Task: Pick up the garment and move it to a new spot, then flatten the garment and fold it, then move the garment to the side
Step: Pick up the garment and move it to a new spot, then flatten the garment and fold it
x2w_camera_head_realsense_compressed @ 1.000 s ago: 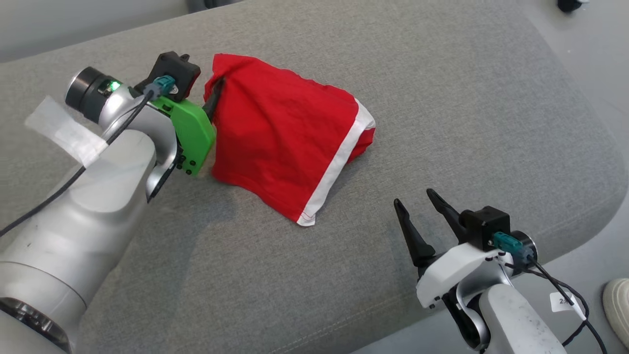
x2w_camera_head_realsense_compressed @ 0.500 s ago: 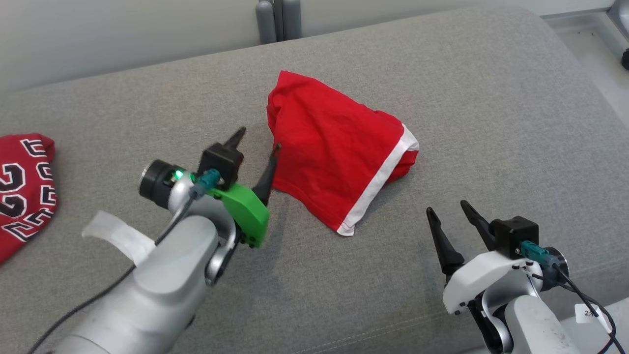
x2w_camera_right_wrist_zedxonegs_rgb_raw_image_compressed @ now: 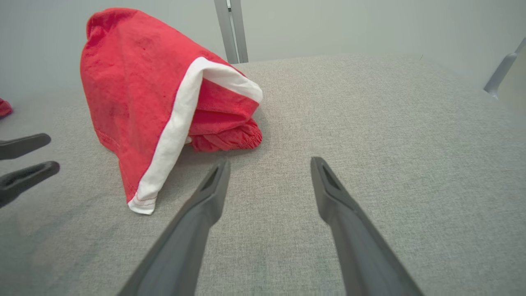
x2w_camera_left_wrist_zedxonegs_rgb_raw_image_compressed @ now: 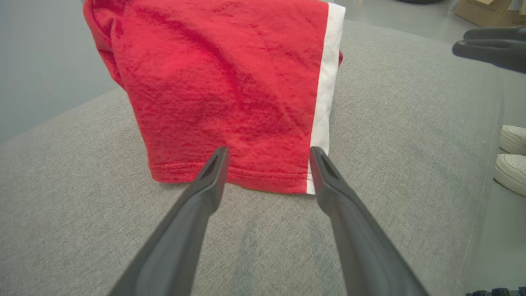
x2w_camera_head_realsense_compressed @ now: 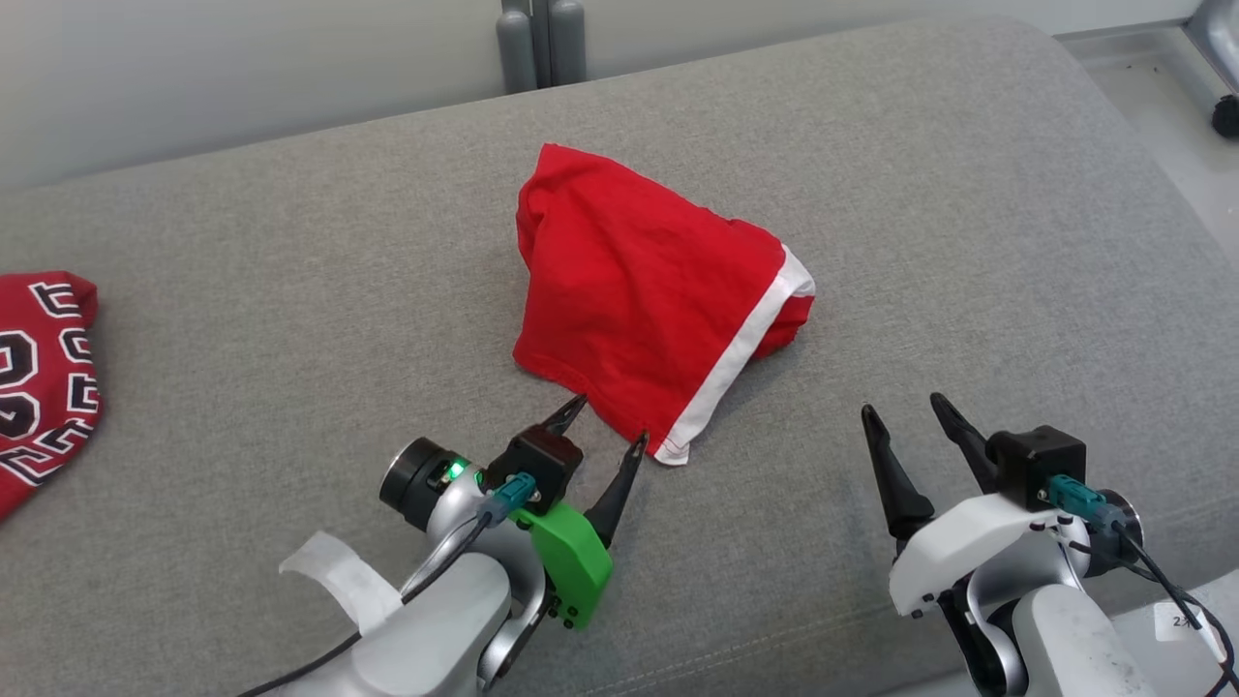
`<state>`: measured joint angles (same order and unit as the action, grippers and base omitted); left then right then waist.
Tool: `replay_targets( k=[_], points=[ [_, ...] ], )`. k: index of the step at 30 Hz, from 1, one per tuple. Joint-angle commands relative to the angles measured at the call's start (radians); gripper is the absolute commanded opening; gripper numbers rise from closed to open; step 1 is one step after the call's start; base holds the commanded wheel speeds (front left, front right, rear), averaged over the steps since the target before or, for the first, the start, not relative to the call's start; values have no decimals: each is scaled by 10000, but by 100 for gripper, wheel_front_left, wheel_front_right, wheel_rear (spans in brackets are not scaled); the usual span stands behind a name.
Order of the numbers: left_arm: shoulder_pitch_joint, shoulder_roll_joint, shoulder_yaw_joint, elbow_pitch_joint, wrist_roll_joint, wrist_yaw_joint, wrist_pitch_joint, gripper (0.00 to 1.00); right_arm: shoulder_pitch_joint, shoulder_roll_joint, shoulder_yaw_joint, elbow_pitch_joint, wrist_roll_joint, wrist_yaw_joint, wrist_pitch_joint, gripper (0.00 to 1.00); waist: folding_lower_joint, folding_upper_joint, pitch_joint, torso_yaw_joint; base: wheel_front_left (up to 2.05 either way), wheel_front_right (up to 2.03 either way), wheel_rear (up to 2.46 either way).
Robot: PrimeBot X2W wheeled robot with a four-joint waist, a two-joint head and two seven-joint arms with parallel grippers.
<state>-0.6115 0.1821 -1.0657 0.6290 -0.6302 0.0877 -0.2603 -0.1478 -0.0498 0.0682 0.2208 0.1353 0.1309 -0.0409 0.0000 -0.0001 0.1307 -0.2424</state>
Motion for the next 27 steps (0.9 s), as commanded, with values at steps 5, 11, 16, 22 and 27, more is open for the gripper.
replay_targets(
  k=[5,11,16,22,27],
  points=[
    [-510,-301,-360,692,327,-250,142,100,-119,-13,-12,-64,145,-3,-82,100,0,1,653,-596,0,0,0],
    [-866,-660,-552,1533,395,-364,260,100,-252,-10,-39,1,204,-3,-240,100,0,1,1044,-904,0,0,0],
    [-1027,-897,-519,2285,268,-150,412,100,-399,-12,-29,64,266,-3,-344,100,0,1,1303,-1057,0,0,0],
    [-1071,-1048,-380,3053,13,46,544,0,-453,-12,-77,149,280,-3,-428,100,0,1,1420,-1046,0,0,0],
    [-1015,-1095,-63,3211,-260,193,265,0,-387,-13,-73,258,243,-3,-452,100,0,1,1220,-848,0,0,0]
  ],
)
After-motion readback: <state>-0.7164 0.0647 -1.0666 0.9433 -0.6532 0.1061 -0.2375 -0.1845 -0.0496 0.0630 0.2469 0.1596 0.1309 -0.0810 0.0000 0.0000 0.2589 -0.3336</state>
